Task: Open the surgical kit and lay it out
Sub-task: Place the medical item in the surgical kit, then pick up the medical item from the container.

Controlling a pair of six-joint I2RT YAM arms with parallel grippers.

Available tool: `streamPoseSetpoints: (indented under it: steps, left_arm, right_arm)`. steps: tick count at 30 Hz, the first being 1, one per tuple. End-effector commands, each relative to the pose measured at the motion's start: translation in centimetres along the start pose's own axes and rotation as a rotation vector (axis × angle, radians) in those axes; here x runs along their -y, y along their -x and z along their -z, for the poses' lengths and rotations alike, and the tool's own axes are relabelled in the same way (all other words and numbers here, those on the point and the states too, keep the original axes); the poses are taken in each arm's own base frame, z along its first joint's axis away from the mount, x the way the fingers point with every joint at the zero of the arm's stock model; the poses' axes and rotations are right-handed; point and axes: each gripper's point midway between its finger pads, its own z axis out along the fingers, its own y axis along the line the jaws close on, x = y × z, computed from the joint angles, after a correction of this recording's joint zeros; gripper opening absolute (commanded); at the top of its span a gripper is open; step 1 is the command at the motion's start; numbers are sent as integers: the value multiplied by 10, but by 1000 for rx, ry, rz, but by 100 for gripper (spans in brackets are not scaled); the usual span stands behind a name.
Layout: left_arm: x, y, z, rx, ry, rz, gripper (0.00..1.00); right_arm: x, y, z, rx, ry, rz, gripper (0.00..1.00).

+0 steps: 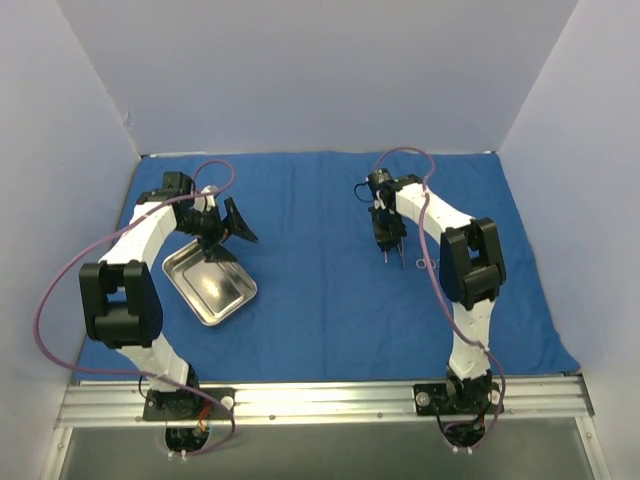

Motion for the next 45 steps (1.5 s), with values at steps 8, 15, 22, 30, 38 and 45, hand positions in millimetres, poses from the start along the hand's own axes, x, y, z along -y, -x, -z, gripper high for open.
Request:
streamPoseSetpoints:
  steps: [8, 15, 22, 30, 38, 45]
  left_arm:
    - [-19, 14, 9, 34, 159, -21, 94]
    - [-24, 16, 10, 39, 197, -16, 94]
    - [-40, 19, 13, 58, 296, 1, 94]
    - [-66, 30, 23, 129, 449, -4, 95]
    - [-95, 55, 23, 260, 508, 35, 53]
    - [-115, 72, 11, 329, 529, 94, 47]
  right_arm:
    - [8, -1, -9, -75, -55, -14, 12]
    - [9, -10, -19, -124, -60, -3, 27]
    - [9, -7, -18, -115, -57, -12, 31]
    - [6, 45, 47, 86, -24, -15, 42]
    - [6, 46, 67, 140, 7, -26, 43]
    - [8, 35, 70, 146, 27, -34, 43]
